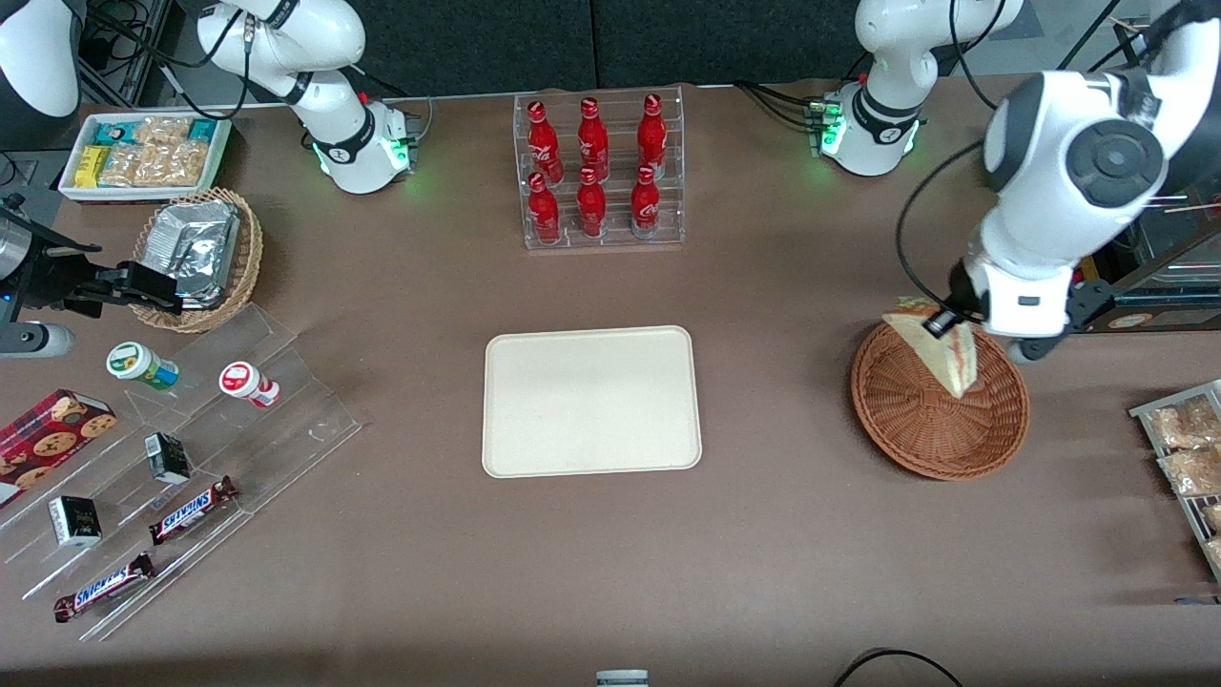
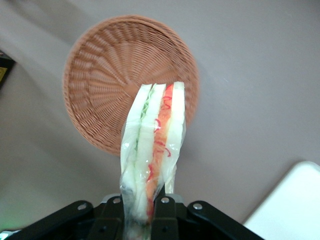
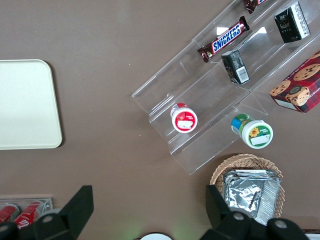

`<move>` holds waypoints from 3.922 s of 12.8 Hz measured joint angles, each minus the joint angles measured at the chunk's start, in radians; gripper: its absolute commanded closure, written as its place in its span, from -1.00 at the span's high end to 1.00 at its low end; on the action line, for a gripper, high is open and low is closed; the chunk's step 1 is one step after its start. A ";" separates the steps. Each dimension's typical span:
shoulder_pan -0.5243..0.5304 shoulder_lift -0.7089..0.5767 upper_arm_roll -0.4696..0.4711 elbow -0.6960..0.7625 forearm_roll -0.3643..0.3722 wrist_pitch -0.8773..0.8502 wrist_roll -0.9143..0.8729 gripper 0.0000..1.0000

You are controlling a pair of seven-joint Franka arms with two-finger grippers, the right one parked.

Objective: Place sandwich from basket to tray

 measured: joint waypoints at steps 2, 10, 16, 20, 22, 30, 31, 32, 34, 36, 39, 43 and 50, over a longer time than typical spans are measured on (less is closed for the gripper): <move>-0.017 0.019 -0.090 0.041 0.000 -0.028 -0.007 -0.97; -0.327 0.345 -0.177 0.227 0.096 -0.024 -0.018 -0.95; -0.455 0.690 -0.172 0.431 0.319 0.095 -0.177 -0.96; -0.506 0.798 -0.172 0.475 0.414 0.171 -0.256 -0.95; -0.525 0.827 -0.172 0.476 0.468 0.203 -0.303 -0.95; -0.534 0.865 -0.170 0.499 0.507 0.223 -0.335 1.00; -0.533 0.864 -0.170 0.516 0.507 0.221 -0.335 1.00; -0.533 0.860 -0.170 0.537 0.507 0.207 -0.335 1.00; -0.533 0.832 -0.174 0.571 0.507 0.149 -0.335 1.00; -0.533 0.767 -0.179 0.588 0.505 0.094 -0.335 1.00; -0.515 0.620 -0.176 0.600 0.413 -0.001 -0.335 1.00; -0.405 0.405 -0.175 0.604 0.263 -0.198 -0.235 1.00; -0.063 0.099 -0.157 0.600 0.011 -0.502 0.257 1.00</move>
